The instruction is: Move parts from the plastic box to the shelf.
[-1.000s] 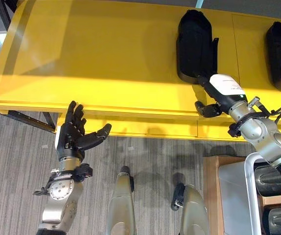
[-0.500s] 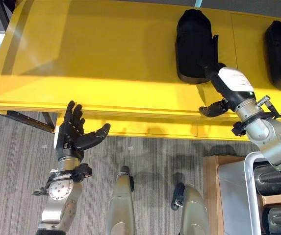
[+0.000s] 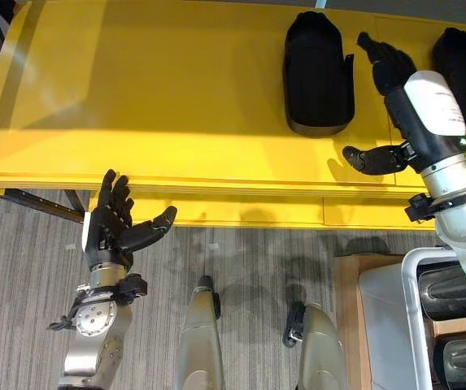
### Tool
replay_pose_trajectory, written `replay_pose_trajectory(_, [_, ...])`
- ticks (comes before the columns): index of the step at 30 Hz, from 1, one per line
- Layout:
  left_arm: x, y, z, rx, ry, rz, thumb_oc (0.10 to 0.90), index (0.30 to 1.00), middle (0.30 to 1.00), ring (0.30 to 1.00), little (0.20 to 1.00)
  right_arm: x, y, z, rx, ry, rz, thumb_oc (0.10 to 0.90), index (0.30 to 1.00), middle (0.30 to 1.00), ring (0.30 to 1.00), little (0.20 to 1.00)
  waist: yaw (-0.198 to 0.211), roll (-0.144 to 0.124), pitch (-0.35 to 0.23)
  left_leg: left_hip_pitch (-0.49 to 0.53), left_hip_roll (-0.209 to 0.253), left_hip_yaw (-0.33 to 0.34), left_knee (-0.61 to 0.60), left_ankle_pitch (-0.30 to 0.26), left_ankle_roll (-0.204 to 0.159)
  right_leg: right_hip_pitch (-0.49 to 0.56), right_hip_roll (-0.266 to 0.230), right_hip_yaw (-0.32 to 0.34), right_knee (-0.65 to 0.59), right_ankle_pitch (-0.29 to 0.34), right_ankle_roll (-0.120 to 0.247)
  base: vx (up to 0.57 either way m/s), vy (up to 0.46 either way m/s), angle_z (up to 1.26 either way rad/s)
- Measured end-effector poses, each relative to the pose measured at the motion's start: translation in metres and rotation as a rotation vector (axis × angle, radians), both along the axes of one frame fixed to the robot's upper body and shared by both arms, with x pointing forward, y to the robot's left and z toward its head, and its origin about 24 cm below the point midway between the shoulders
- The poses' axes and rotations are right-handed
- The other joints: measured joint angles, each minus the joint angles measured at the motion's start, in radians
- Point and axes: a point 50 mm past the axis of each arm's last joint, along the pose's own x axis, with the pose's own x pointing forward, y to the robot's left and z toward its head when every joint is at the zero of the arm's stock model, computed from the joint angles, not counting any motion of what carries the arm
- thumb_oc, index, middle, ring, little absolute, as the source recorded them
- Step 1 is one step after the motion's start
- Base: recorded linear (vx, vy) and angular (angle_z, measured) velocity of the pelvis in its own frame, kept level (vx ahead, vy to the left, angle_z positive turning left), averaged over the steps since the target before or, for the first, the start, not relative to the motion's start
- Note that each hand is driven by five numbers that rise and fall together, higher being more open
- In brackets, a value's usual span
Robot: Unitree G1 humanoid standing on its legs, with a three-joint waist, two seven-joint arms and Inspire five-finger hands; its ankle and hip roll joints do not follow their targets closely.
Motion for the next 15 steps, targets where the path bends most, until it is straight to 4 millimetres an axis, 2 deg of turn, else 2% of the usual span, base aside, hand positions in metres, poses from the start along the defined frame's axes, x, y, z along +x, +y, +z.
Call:
replay_pose_trajectory(2, [0.0, 0.001, 0.0, -0.001, 0.001, 0.003, 0.9, 1.0, 1.0, 1.0, 1.0, -0.01, -0.002, -0.004, 0.029, -0.002, 0.014, 0.9, 1.0, 1.0, 1.0, 1.0, 0.0, 0.0, 0.0, 0.001, 0.001, 0.0, -0.002, 0.0, 0.0, 0.001, 0.002, 0.0, -0.002, 0.0, 0.0, 0.0, 0.0, 0.0])
replay_pose_trajectory(3, [-0.001, 0.001, -0.001, 0.0, 0.003, 0.005, 0.9, 1.0, 1.0, 1.0, 1.0, -0.013, -0.003, -0.007, 0.048, -0.005, 0.017, 0.9, 1.0, 1.0, 1.0, 1.0, -0.002, 0.0, 0.0, 0.002, 0.002, -0.001, -0.002, 0.009, -0.012, 0.001, 0.003, -0.002, -0.002, 0.002, 0.002, 0.0, 0.0, 0.0])
replay_pose_trajectory(4, [-0.001, 0.001, 0.0, 0.0, 0.003, 0.005, 0.9, 1.0, 1.0, 1.0, 1.0, -0.015, -0.004, -0.011, 0.072, -0.006, 0.019, 0.9, 1.0, 1.0, 1.0, 1.0, -0.003, 0.0, 0.0, 0.005, 0.002, 0.0, -0.008, 0.003, -0.005, 0.003, 0.002, -0.005, -0.006, -0.001, -0.002, 0.0, 0.0, 0.0])
replay_pose_trajectory(8, [-0.002, 0.001, -0.003, -0.006, 0.023, 0.007, 0.9, 1.0, 1.0, 1.0, 1.0, -0.024, -0.002, -0.033, 0.144, 0.045, 0.035, 0.9, 1.0, 1.0, 1.0, 1.0, -0.007, -0.001, -0.001, 0.033, 0.006, 0.003, -0.038, 0.013, -0.012, 0.027, 0.01, -0.007, -0.032, 0.009, 0.004, -0.04, -0.045, -0.02])
replay_pose_trajectory(12, [-0.006, -0.001, -0.013, -0.044, 0.056, 0.031, 0.9, 1.0, 1.0, 1.0, 1.0, -0.037, -0.004, -0.069, 0.276, 0.142, 0.024, 0.9, 1.0, 1.0, 1.0, 1.0, -0.025, -0.003, -0.002, 0.117, 0.017, 0.007, -0.138, 0.048, -0.022, 0.107, 0.031, -0.023, -0.124, 0.041, 0.003, 0.05, -0.06, -0.02])
replay_pose_trajectory(15, [-0.014, 0.002, -0.022, -0.043, 0.102, 0.046, 0.9, 1.0, 1.0, 1.0, 1.0, -0.049, -0.013, -0.091, 0.373, 0.211, -0.021, 0.9, 1.0, 1.0, 1.0, 1.0, -0.032, -0.006, -0.004, 0.206, 0.032, 0.033, -0.257, 0.093, -0.033, 0.169, 0.057, -0.021, -0.218, 0.078, 0.001, 0.08, -0.049, -0.13])
